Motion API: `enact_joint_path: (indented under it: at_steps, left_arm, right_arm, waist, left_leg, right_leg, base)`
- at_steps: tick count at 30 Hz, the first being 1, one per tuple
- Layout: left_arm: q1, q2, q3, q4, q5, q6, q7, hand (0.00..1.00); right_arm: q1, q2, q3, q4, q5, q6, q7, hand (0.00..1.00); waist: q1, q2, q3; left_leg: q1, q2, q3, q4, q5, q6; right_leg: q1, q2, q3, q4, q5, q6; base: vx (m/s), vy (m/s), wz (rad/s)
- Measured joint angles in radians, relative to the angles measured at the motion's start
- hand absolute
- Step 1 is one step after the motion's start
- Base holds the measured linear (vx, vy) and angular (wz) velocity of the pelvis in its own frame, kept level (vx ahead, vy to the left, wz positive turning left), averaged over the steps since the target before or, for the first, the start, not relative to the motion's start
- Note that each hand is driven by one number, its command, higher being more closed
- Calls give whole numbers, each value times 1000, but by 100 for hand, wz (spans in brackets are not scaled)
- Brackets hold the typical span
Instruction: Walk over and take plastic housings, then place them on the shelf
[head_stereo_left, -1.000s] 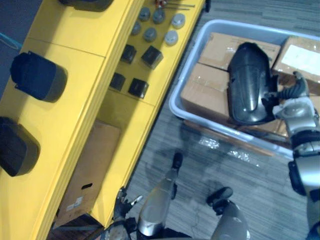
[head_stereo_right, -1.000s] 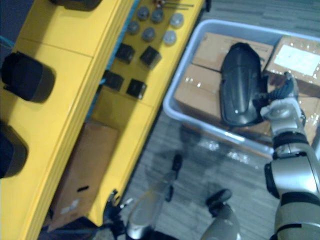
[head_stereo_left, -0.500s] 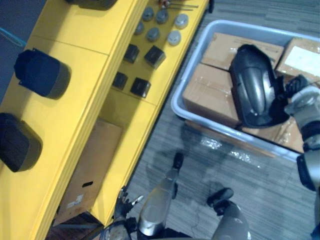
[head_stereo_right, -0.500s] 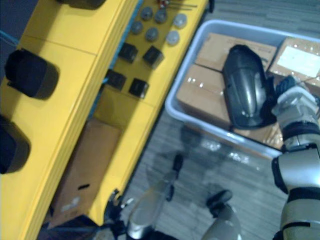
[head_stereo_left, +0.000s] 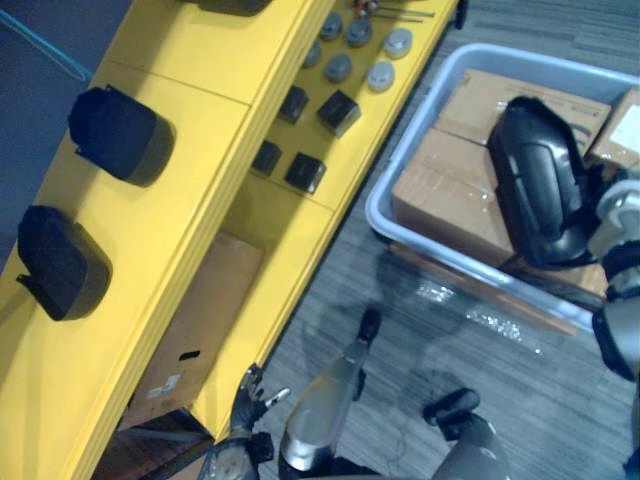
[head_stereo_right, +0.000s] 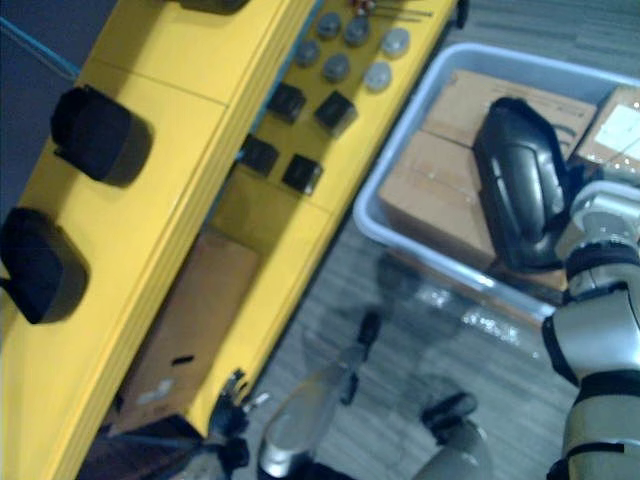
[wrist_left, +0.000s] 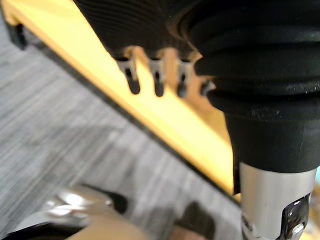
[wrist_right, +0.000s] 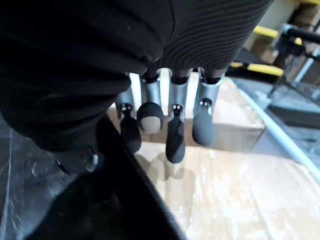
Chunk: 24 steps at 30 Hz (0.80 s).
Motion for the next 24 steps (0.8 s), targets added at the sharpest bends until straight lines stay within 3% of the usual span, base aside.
enact_joint_path:
  at_steps: [4, 8, 9, 11, 12, 14, 18, 20, 24]
  left_arm:
    - [0, 0, -1, -48, -1, -10, 4, 0]
    - [-1, -1, -10, -120, -1, -38, 33, 0]
    - [-1, -1, -12, -126, -1, -38, 36, 0]
    - [-1, -1, -26, -164, -2, -39, 50, 0]
    - [-1, -1, -26, -171, -1, -38, 51, 0]
    - [-1, -2, -27, -188, -1, -36, 77, 0]
    - [-1, -2, -32, -189, -1, -28, 94, 0]
    - [-1, -2, -34, -186, -1, -29, 100, 0]
    - [-1, -2, -35, -144, -2, -33, 110, 0]
  right_arm:
    - [17, -3, 0, 9, 28, -56, -151, 100]
    - [23, -2, 1, 27, 86, -155, -291, 100]
    - [23, -2, 1, 27, 89, -163, -297, 100]
    - [16, -3, 1, 27, 93, -226, -308, 100]
    - [13, -3, 1, 27, 92, -239, -304, 0]
    - [0, -4, 15, 26, 92, -273, -276, 0]
    - [-6, -4, 64, 26, 113, -282, -228, 0]
    - [-7, -4, 72, 24, 124, -272, -225, 0]
    - [-9, -3, 81, 12, 193, -200, -267, 0]
  waist:
    - [1, 0, 0]
    - [1, 0, 0]
    - [1, 0, 0]
    - [0, -1, 1]
    - [0, -1, 1]
    - [-2, -1, 1]
    - [-2, -3, 2]
    - [0, -4, 3]
    - [1, -7, 5]
  left_leg:
    - [-12, 0, -3, 5, 0, 0]
    - [-12, 8, -1, 5, 0, 0]
    - [-12, 9, 0, 5, 0, 0]
    - [-12, 17, 4, 5, 0, 0]
    - [-12, 20, 5, 5, 0, 0]
    - [-12, 27, 8, 6, 0, 0]
    - [-13, 30, 15, 6, 0, 0]
    - [-15, 35, 17, 6, 0, -1]
    - [-18, 39, 30, 6, 0, -1]
  right_leg:
    - [-9, 0, -3, 1, 1, 0]
    - [-9, 12, 0, -6, 3, -1]
    - [-9, 13, 0, -7, 3, -2]
    - [-9, 24, 3, -16, 6, -5]
    - [-9, 28, 5, -20, 8, -6]
    - [-11, 35, 9, -24, 11, -9]
    - [-17, 41, 19, -27, 16, -11]
    - [-17, 47, 20, -36, 22, -12]
    - [-22, 51, 25, -43, 27, -14]
  base:
    - [-26, -13, 3]
    - [-19, -35, -2]
    - [-32, -50, -5]
    - [-38, -46, -8]
    - [-43, -44, -10]
    - [-46, -39, -9]
    - [-48, -24, -7]
    - [-50, -23, -6]
    - [-47, -18, -6]
